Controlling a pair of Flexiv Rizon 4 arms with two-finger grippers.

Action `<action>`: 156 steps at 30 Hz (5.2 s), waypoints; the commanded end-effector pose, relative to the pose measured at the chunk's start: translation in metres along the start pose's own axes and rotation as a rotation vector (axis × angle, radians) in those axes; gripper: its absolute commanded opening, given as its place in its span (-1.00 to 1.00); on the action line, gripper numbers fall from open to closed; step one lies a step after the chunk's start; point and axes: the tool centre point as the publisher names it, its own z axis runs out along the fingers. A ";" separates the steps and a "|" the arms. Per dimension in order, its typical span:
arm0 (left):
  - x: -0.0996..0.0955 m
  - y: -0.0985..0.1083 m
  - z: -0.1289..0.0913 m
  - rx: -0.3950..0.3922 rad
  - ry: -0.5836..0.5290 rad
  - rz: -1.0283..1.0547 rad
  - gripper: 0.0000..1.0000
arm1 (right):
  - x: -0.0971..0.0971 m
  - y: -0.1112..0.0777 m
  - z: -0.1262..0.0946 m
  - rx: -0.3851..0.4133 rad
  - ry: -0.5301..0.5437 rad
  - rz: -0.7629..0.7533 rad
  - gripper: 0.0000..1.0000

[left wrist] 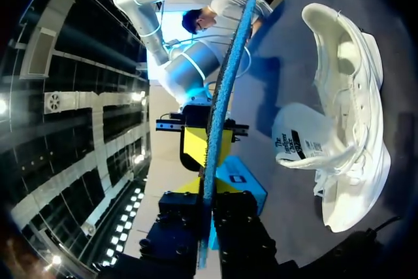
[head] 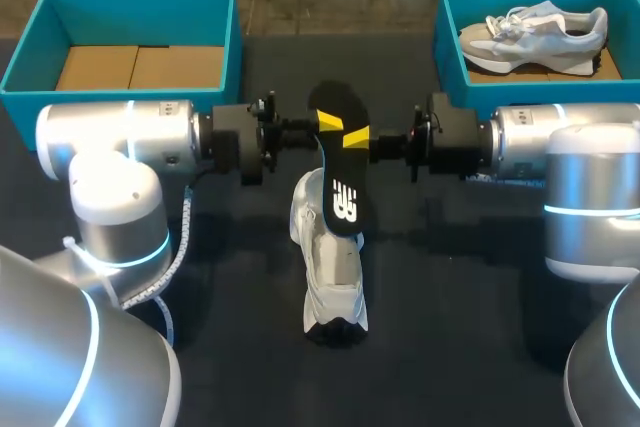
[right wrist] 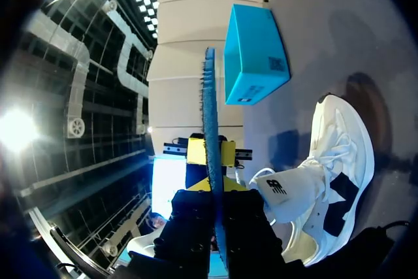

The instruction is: Take the shoe out of the shoebox, open the shoe tongue, remove and reinsert the insole, then place the shoe into the shoebox

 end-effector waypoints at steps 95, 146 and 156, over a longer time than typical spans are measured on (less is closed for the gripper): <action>0.021 -0.198 -0.027 0.055 0.175 -1.002 -1.00 | -0.046 -0.080 -0.104 0.618 -0.690 -0.901 1.00; 0.045 -0.208 -0.040 0.095 0.072 -1.097 -1.00 | -0.124 -0.093 -0.054 0.880 -0.875 -1.310 1.00; 0.054 -0.213 -0.046 0.159 0.036 -1.037 -1.00 | -0.130 -0.100 -0.052 0.878 -0.874 -1.336 1.00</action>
